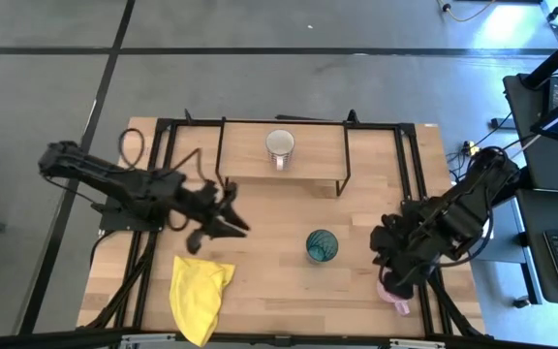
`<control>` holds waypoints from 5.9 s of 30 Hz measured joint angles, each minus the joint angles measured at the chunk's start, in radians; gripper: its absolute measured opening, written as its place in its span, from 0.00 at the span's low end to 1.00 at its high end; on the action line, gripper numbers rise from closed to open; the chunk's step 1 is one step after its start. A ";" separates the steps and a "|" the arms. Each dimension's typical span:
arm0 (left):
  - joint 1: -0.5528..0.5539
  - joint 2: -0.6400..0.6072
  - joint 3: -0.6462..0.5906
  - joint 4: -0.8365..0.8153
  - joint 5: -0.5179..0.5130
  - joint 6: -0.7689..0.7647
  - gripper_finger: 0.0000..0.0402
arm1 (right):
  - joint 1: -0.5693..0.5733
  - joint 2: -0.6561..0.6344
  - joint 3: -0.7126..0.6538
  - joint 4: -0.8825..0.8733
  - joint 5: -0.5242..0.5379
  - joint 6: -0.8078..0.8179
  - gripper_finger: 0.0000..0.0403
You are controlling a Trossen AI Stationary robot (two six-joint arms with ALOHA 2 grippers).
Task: Stack small to large cups/mugs on shelf
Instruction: Put the pink mug on the shelf
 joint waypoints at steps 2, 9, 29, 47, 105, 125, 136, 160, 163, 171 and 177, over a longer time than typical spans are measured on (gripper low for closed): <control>-0.026 -0.076 -0.043 -0.053 -0.064 0.019 0.19 | 0.000 -0.011 0.000 -0.070 -0.005 0.003 0.03; -0.069 -0.301 -0.064 -0.644 -0.273 -0.196 0.17 | 0.000 -0.051 -0.010 -0.242 -0.083 0.052 0.03; -0.079 -0.454 -0.064 -0.987 -0.319 -0.401 0.17 | -0.018 -0.088 -0.026 -0.041 0.069 0.208 0.03; -0.079 -0.453 -0.064 -0.980 -0.339 -0.505 0.17 | -0.004 -0.080 -0.026 -0.213 0.020 0.050 0.06; -0.078 -0.453 -0.063 -0.994 -0.340 -0.493 0.17 | 0.187 -0.105 -0.658 0.209 -0.277 0.597 0.47; -0.078 -0.453 -0.063 -1.019 -0.340 -0.497 0.17 | 0.187 -0.105 -0.753 0.328 -0.287 0.600 0.39; -0.078 -0.452 -0.063 -1.019 -0.340 -0.494 0.17 | 0.186 -0.105 -0.753 0.319 -0.287 0.600 0.03; -0.079 -0.453 -0.063 -1.016 -0.340 -0.494 0.17 | -0.219 -0.029 -0.007 -0.259 0.071 0.237 0.02; -0.079 -0.452 -0.063 -1.012 -0.340 -0.496 0.17 | -0.335 0.033 0.055 -0.246 0.107 0.106 0.02; -0.079 -0.453 -0.063 -1.011 -0.340 -0.502 0.17 | -0.610 0.170 0.273 -0.250 0.288 -0.177 0.03; -0.079 -0.452 -0.063 -1.011 -0.340 -0.503 0.17 | -0.812 0.232 0.375 -0.249 0.199 -0.344 0.03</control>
